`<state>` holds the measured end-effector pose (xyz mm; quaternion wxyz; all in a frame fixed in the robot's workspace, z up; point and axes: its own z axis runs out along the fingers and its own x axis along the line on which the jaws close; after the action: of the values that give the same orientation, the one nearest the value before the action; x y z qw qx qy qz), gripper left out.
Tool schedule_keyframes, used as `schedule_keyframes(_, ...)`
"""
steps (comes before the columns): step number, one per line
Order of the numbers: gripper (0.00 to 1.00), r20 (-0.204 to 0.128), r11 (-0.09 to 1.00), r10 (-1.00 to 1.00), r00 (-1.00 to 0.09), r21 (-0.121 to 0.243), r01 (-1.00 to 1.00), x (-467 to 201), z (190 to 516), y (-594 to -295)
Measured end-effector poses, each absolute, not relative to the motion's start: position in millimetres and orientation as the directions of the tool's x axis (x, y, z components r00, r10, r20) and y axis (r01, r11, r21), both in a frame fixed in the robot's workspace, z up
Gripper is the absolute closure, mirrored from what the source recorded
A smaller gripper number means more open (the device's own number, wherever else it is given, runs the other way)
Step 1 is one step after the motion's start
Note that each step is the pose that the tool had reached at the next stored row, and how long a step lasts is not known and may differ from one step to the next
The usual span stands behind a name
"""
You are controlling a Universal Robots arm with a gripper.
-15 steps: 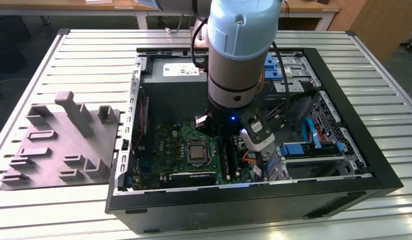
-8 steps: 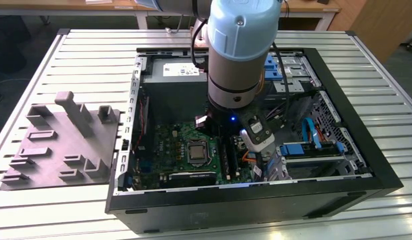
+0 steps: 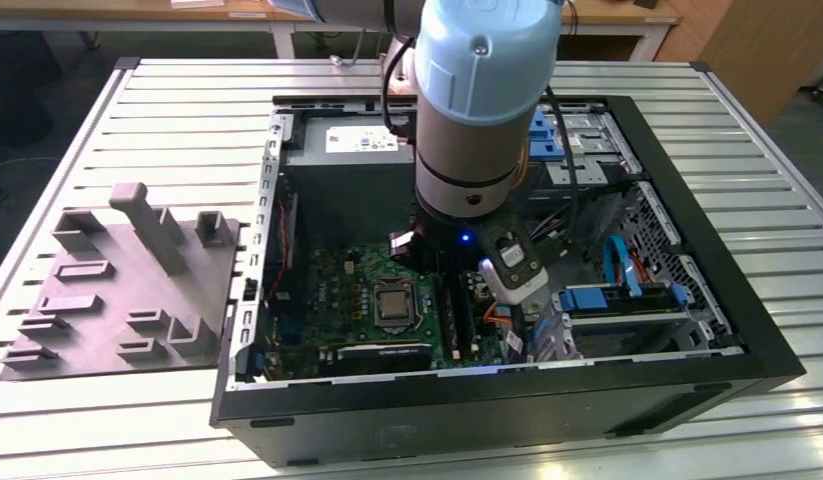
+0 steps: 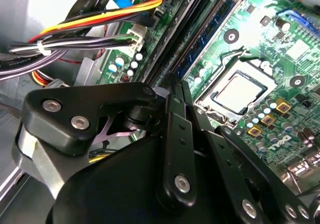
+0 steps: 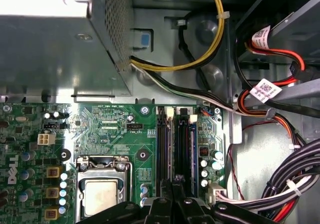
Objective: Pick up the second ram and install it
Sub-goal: 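Insert the second ram into the second slot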
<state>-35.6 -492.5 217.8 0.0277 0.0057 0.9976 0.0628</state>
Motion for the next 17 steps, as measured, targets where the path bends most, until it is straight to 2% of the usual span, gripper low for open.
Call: schedule_keyframes(17,0.88,-0.054,0.992,0.015,-0.998,0.126,0.008,-35.6,215.7,-493.9)
